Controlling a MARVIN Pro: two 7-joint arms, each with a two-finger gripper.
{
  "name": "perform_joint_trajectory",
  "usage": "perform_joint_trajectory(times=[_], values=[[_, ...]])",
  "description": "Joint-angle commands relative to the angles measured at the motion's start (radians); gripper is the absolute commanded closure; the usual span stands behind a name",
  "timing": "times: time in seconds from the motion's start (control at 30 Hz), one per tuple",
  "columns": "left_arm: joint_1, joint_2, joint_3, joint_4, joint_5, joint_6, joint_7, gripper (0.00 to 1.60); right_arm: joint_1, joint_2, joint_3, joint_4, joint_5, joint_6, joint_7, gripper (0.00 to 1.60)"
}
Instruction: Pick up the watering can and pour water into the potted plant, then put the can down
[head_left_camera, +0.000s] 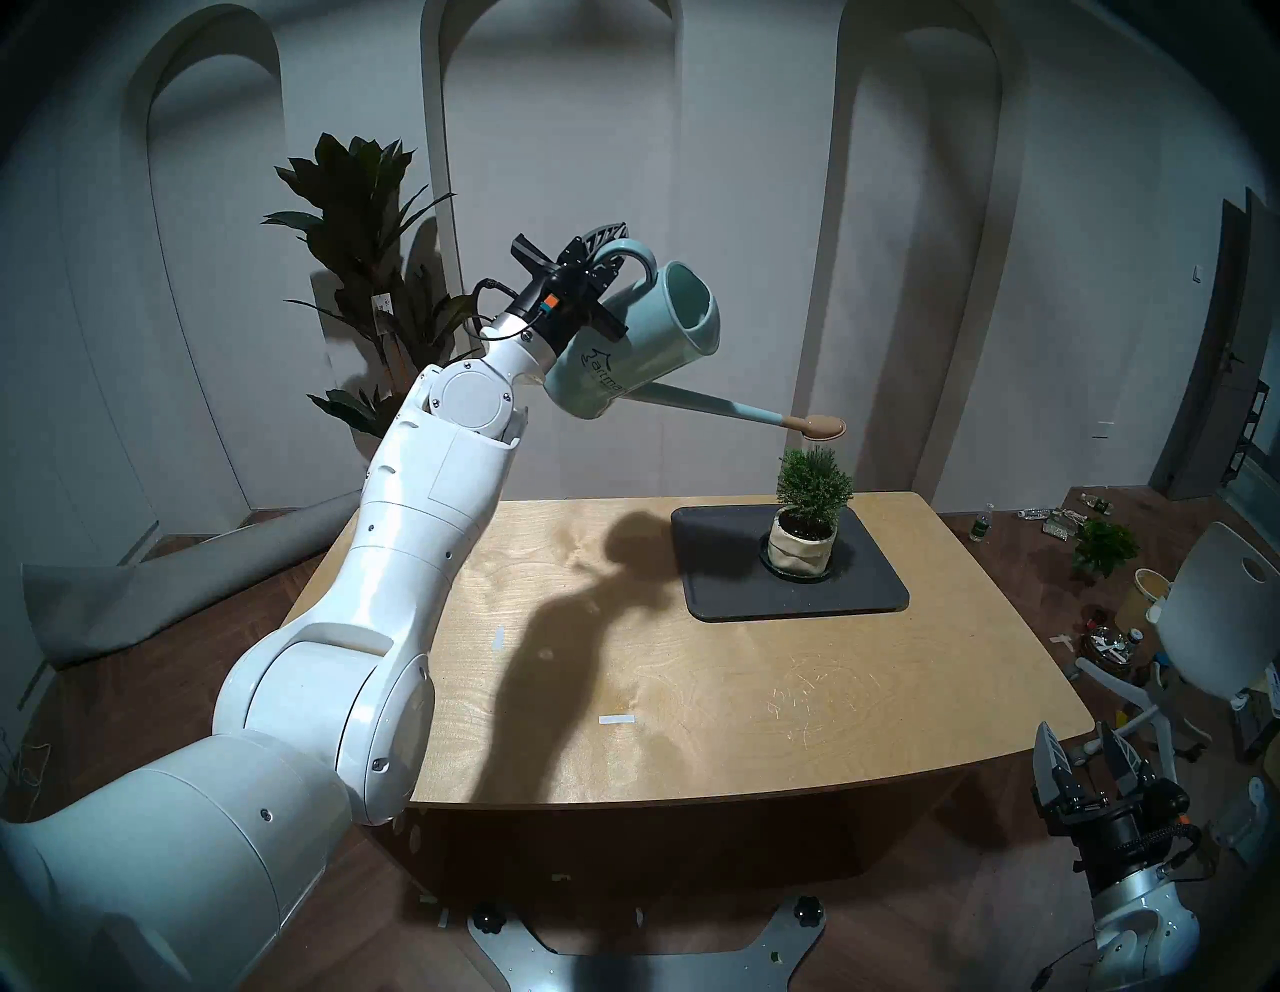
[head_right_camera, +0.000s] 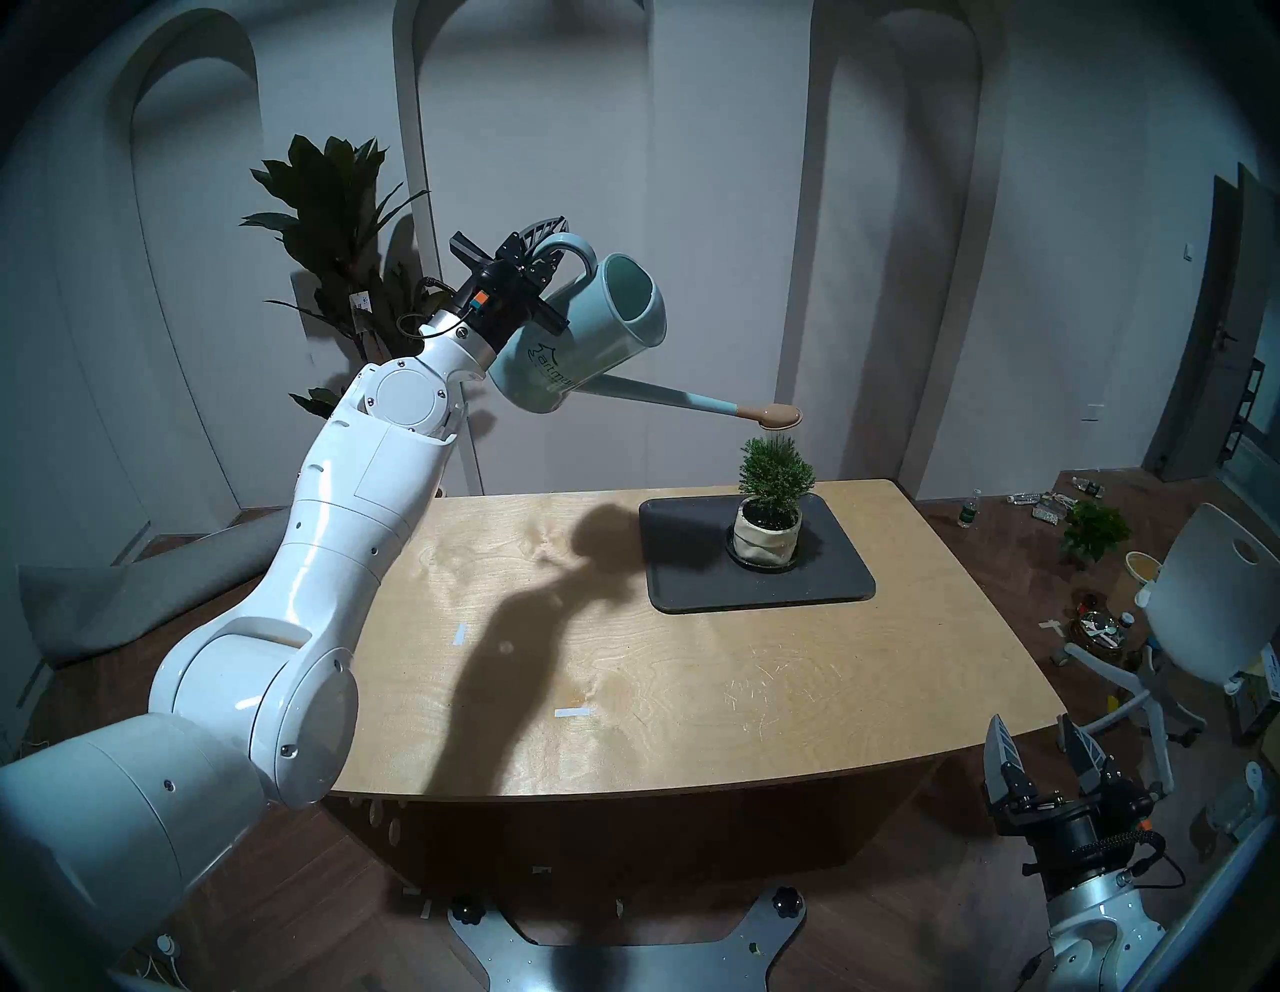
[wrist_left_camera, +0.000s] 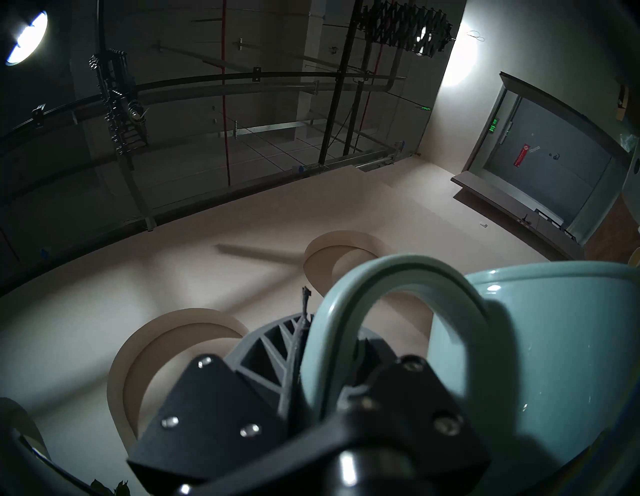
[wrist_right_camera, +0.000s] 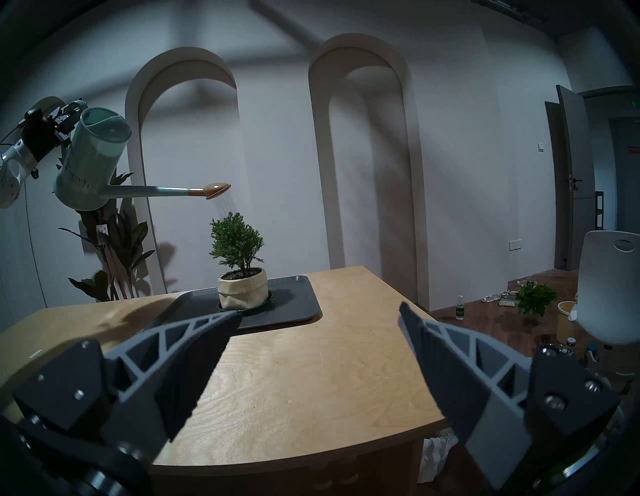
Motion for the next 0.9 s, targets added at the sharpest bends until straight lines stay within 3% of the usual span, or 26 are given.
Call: perform_joint_trajectory(times=[0.0,0.3,0.57,0.87], values=[[-0.039,-0.005,-0.054,-0.111,-0.109,-0.004,-0.028,1.6,0.002,0.002,0.0,-0.019,0.001,-0.003,0.003,0.0],[0.079,0.007,-0.095,-0.196,-0.227,0.065,-0.108,1.6,0.005,0.001,0.001,-0.016,-0.001,-0.003,0.003,0.0],[0.184,0.004,-0.142,-0.252,-0.313,0.252,-0.159,1.6,0.008,0.0,0.002,-0.014,-0.002,-0.003,0.004,0.0],[0.221,-0.001,-0.219,-0.271,-0.406,0.456,-0.189,1.6,0.01,-0.001,0.003,-0.012,-0.004,-0.003,0.005,0.0]])
